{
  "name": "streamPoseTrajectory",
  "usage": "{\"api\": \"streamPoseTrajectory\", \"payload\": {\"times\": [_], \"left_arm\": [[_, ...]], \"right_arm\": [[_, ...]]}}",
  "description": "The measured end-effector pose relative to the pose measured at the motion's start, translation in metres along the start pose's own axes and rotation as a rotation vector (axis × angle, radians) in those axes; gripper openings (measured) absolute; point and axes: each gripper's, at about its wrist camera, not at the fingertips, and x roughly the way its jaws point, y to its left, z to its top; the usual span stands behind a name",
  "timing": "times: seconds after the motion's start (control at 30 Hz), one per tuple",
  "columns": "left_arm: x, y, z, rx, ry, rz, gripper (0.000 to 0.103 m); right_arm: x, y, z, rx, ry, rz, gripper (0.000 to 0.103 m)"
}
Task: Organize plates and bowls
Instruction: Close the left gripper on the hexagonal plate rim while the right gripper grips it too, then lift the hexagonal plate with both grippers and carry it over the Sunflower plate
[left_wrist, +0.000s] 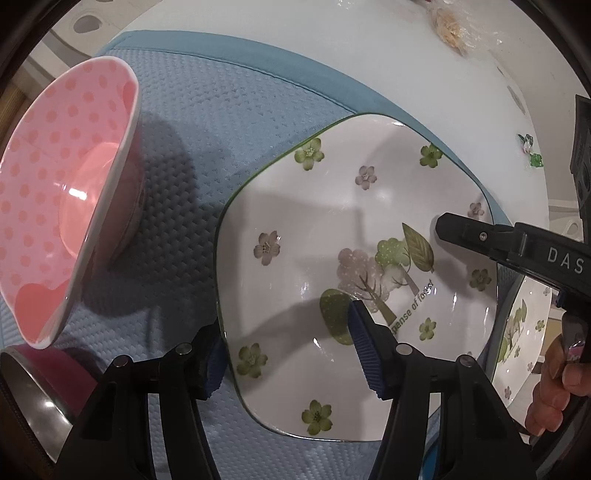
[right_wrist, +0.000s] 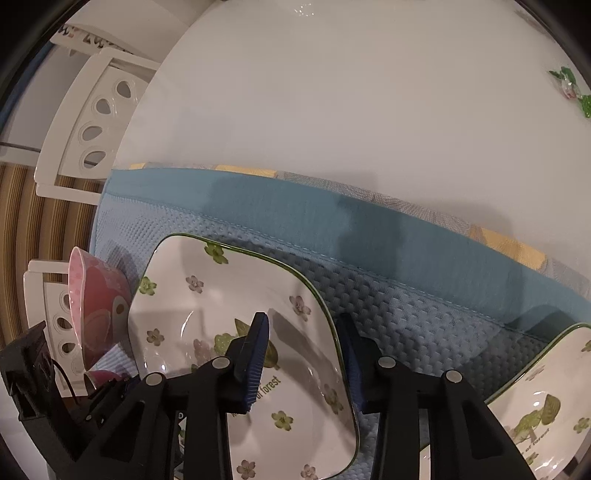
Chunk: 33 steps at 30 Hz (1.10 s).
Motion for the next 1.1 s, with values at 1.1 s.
{"api": "streamPoseTrajectory", "payload": {"times": [1.1], "left_arm": [[-0.061, 0.022, -0.024, 0.073, -0.101, -0.065, 0.056]], "right_arm": [[-0.065, 0.006, -0.033, -0.069, -0.079, 0.1, 0.028]]}}
